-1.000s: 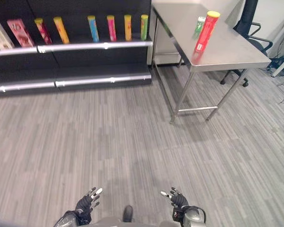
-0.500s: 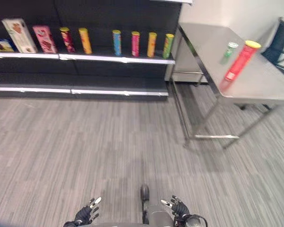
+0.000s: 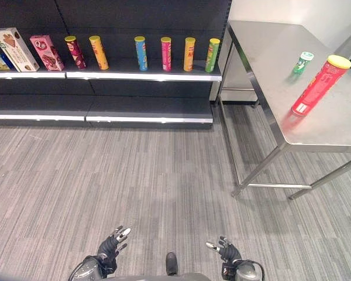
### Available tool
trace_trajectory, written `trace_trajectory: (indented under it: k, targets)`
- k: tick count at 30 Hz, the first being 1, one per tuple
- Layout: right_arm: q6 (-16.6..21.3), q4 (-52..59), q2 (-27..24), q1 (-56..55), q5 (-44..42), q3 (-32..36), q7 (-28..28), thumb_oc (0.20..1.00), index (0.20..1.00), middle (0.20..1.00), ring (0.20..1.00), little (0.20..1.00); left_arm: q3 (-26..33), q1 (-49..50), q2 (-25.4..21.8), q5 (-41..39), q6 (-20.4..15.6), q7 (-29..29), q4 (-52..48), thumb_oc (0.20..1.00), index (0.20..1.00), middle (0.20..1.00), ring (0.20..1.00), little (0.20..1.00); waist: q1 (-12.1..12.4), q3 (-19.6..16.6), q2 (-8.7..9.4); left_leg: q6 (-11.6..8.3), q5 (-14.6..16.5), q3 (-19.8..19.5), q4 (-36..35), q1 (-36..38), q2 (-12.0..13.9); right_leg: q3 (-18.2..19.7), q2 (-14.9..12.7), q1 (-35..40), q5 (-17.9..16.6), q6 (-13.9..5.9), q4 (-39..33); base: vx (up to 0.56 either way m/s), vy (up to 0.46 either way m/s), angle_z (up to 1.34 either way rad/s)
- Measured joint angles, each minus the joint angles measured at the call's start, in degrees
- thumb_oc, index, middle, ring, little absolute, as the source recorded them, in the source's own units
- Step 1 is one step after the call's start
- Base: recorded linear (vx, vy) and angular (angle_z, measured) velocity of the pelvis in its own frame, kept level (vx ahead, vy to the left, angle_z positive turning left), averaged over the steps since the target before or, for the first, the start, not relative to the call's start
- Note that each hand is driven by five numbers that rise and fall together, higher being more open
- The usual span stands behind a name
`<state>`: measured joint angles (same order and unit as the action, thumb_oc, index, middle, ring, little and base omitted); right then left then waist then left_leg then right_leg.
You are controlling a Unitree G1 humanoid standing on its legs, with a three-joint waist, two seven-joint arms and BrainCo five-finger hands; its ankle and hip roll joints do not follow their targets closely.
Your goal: Put the goods on the table back onto the shelves and tidy them up.
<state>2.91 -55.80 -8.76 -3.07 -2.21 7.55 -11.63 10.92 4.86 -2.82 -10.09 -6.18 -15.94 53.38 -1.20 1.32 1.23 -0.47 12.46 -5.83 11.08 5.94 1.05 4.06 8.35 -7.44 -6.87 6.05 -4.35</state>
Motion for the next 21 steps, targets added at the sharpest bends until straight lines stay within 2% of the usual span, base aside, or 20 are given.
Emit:
trace_trajectory:
  k: [2, 3, 4, 5, 6, 7, 8, 9, 10, 11, 12, 13, 14, 15, 16, 17, 18, 19, 21]
  targets:
    - [0.00, 0.00, 0.14, -0.09, 0.00, 0.07, -0.09, 1.000, 1.000, 1.000, 1.000, 1.000, -0.01, 0.22, 0.06, 0.01, 0.08, 0.04, 1.37, 1.000, 1.000, 1.000, 1.000, 1.000, 0.08, 0.02, -0.73, -0.06, -0.01, 0.02, 3.29, -1.71, -0.44, -0.08, -0.28, 0.03, 0.60, 0.79, -0.19, 0.15, -0.141, 0.10]
    - [0.00, 0.13, -0.06, -0.27, 0.00, 0.32, -0.41, 1.000, 1.000, 1.000, 1.000, 1.000, -1.39, 0.65, -0.28, 0.01, 0.13, 0.04, 1.15, 1.000, 1.000, 1.000, 1.000, 1.000, 0.16, 0.34, -0.48, -1.33, -0.45, 0.31, 15.45, -8.63, -1.93, -1.47, -0.57, -1.17, 1.56, 1.18, 1.78, 0.12, -0.267, 0.26]
    - [-0.10, 0.09, -0.12, -0.33, 0.00, 0.40, -0.47, 1.000, 1.000, 1.000, 1.000, 1.000, -2.02, 0.67, -0.62, 0.00, 0.07, 0.00, 0.82, 1.000, 1.000, 1.000, 1.000, 1.000, 0.96, 0.70, -0.04, -4.03, -2.74, 0.07, 25.34, -14.01, -2.86, -1.46, -1.40, -2.31, 2.66, 1.48, 3.92, 0.06, -0.202, 0.27]
    - [-0.92, 1.80, -0.69, -0.57, -0.02, -0.24, -0.63, 1.000, 1.000, 1.000, 1.000, 1.000, -2.63, 0.13, -0.84, 0.01, 0.63, -0.14, -0.65, 1.000, 1.000, 1.000, 1.000, 1.000, 2.82, 2.65, 1.52, -6.49, -18.56, -0.82, 43.49, -25.58, -5.74, -1.17, -2.10, -3.50, 3.72, 5.11, 7.53, 0.12, -0.142, 0.13]
    - [-0.97, 3.26, -0.41, 0.23, -0.07, 0.78, -0.99, 1.000, 1.000, 1.000, 1.000, 1.000, -4.08, -1.03, -2.12, -0.03, 0.22, -0.62, -3.67, 1.000, 1.000, 1.000, 1.000, 1.000, 4.58, 5.78, 2.63, -3.76, -25.42, -0.27, 61.44, -39.42, -8.65, -0.84, -2.93, -4.80, 5.58, 6.24, 10.74, 0.25, 0.036, -0.15]
    - [-1.35, 0.98, 0.28, 2.78, -0.10, 3.21, -0.68, 1.000, 1.000, 1.000, 1.000, 1.000, -2.91, -2.93, -3.96, -1.62, -0.01, -0.94, -4.69, 1.000, 1.000, 1.000, 1.000, 1.000, 5.95, 8.22, 4.88, 0.76, -21.18, 3.58, 65.75, -46.53, -8.97, 0.75, -4.02, -4.19, 6.16, 4.01, 10.65, 0.35, 0.078, -0.38]
    - [-1.25, 0.00, 1.47, 4.82, -0.11, 3.78, -0.74, 1.000, 1.000, 1.000, 1.000, 1.000, -3.09, -3.20, -6.35, -1.60, 0.34, -0.51, -4.89, 1.000, 1.000, 1.000, 1.000, 1.000, 5.41, 8.47, 5.16, 1.21, -17.86, 6.31, 44.21, -47.52, -6.61, 0.86, -5.00, 0.76, 8.99, -6.62, 4.41, 0.39, 0.083, -1.04]
    - [-0.79, 0.67, 0.75, 7.06, -0.13, 4.79, -0.80, 1.000, 1.000, 1.000, 1.000, 1.000, -2.06, -1.38, -5.14, -1.70, 0.02, -0.79, -5.36, 1.000, 1.000, 1.000, 1.000, 1.000, 6.88, 8.41, 0.23, 1.12, -17.76, 5.42, 21.90, -44.73, 1.39, -2.18, -2.16, -1.81, 13.27, -1.11, 16.07, 0.47, 0.123, -1.26]
    - [-0.70, 1.99, 0.82, 6.14, -0.15, 4.21, -0.53, 1.000, 1.000, 1.000, 1.000, 1.000, -0.80, -0.80, -4.15, -1.72, 0.15, -0.92, -2.48, 1.000, 1.000, 1.000, 1.000, 1.000, 5.89, 7.70, -1.73, -0.61, -18.13, 1.64, -1.61, -39.90, 3.29, -1.33, -4.30, 2.95, 12.41, 0.31, 12.55, 0.45, 0.148, -0.94]
    - [-0.85, 2.69, 0.27, 3.73, -0.10, 3.92, -0.38, 1.000, 1.000, 1.000, 1.000, 1.000, -1.91, -0.82, -3.08, -1.55, 1.33, -1.24, 1.18, 1.000, 1.000, 1.000, 1.000, 1.000, 4.88, 7.90, -1.93, -2.13, -17.21, -0.25, -11.38, -37.37, 2.81, -1.44, -5.55, 7.81, 12.74, 1.39, 9.21, 0.44, 0.194, -0.19]
    - [-0.87, 4.27, -0.11, -0.02, -0.09, 3.77, -0.34, 1.000, 1.000, 1.000, 1.000, 1.000, -2.17, 0.59, -2.87, -2.18, 1.12, -2.09, 0.13, 1.000, 1.000, 1.000, 1.000, 1.000, 5.10, 6.92, -1.73, -3.52, -16.29, -0.28, -17.04, -37.72, 2.42, 0.89, -5.93, 9.31, 14.15, 2.37, 7.42, 0.47, 0.289, -0.19]
    - [-1.35, 3.10, -0.37, -0.53, -0.06, 4.38, 0.01, 1.000, 1.000, 1.000, 1.000, 1.000, -0.61, -0.31, -3.07, -2.25, 0.62, -1.95, 1.04, 1.000, 1.000, 1.000, 1.000, 1.000, 6.55, 7.18, -1.22, -2.81, -14.29, -0.11, -16.50, -37.86, 3.31, 4.32, -6.49, 10.81, 14.96, 1.05, 7.81, 0.45, 0.349, -0.53]
    - [-1.15, 3.13, -0.58, -0.63, -0.07, 4.13, 0.14, 1.000, 1.000, 1.000, 1.000, 1.000, -0.16, 0.36, -3.78, -2.19, 0.83, -1.81, 1.38, 1.000, 1.000, 1.000, 1.000, 1.000, 6.94, 6.83, -0.81, -2.73, -14.20, 0.12, -16.44, -37.02, 2.85, 5.07, -7.33, 12.38, 14.46, -0.26, 7.59, 0.46, 0.396, -1.03]
    - [-1.12, 2.07, -0.50, 0.08, 0.00, 4.19, 0.01, 1.000, 1.000, 1.000, 1.000, 1.000, 1.46, 1.37, -3.49, -2.06, 1.32, -1.75, 1.51, 1.000, 1.000, 1.000, 1.000, 1.000, 7.29, 6.56, 0.66, -1.26, -14.07, -0.03, -13.76, -34.24, 1.37, 8.54, -9.12, 13.71, 14.45, -2.97, 6.52, 0.26, 0.265, -1.69]
    - [-1.00, 0.77, 0.15, 1.33, -0.01, 4.95, -0.05, 1.000, 1.000, 1.000, 1.000, 1.000, 4.08, 3.43, -2.92, -2.15, 1.27, -1.64, 1.58, 1.000, 1.000, 1.000, 1.000, 1.000, 9.11, 5.76, 2.23, -1.15, -14.23, -0.12, -11.67, -29.99, 0.47, 13.42, -11.12, 13.77, 14.81, -3.95, 6.65, 0.26, 0.222, -2.43]
    - [-0.14, 1.13, -1.01, 2.00, -0.01, 2.63, 0.06, 1.000, 1.000, 1.000, 1.000, 1.000, 5.23, 4.77, -1.29, -2.14, 1.38, -1.56, 2.12, 1.000, 1.000, 1.000, 1.000, 1.000, 9.31, 4.50, 0.10, -1.11, -14.30, 0.15, -12.24, -24.53, 0.58, 13.61, -9.80, 14.17, 13.96, -5.23, 7.53, 0.26, 0.161, -3.05]
    - [-0.22, 2.46, -2.12, 1.50, 0.01, -0.23, 0.24, 1.000, 1.000, 1.000, 1.000, 1.000, 4.73, 5.51, -0.31, -2.18, 1.21, -1.63, 2.02, 1.000, 1.000, 1.000, 1.000, 1.000, 9.26, 1.67, -3.27, 0.81, -20.89, 0.08, -14.94, -19.03, 1.86, 9.63, -7.95, 13.96, 15.62, -5.83, 9.06, 0.18, 0.109, -2.32]
    - [-0.23, 2.78, -1.07, 1.58, 0.01, -0.49, 0.16, 1.000, 1.000, 1.000, 1.000, 1.000, 4.61, 4.58, -0.99, -2.24, 0.89, -1.68, 0.89, 1.000, 1.000, 1.000, 1.000, 1.000, 9.09, 1.64, -1.33, 0.69, -23.26, 1.84, -14.71, -18.98, 1.07, 6.50, -9.49, 13.29, 17.07, -6.69, 10.10, 0.17, 0.089, -1.57]
    - [-0.47, 2.80, 1.01, 0.36, -0.01, -0.26, 0.15, 1.000, 1.000, 1.000, 1.000, 1.000, 4.59, 2.41, -1.93, -2.30, -0.27, -1.70, -3.05, 1.000, 1.000, 1.000, 1.000, 1.000, 9.01, 1.02, 2.71, 1.45, -23.59, 3.11, -15.31, -18.97, -1.20, 1.61, -12.25, 12.62, 17.53, -6.09, 6.85, 0.08, 0.047, -0.42]
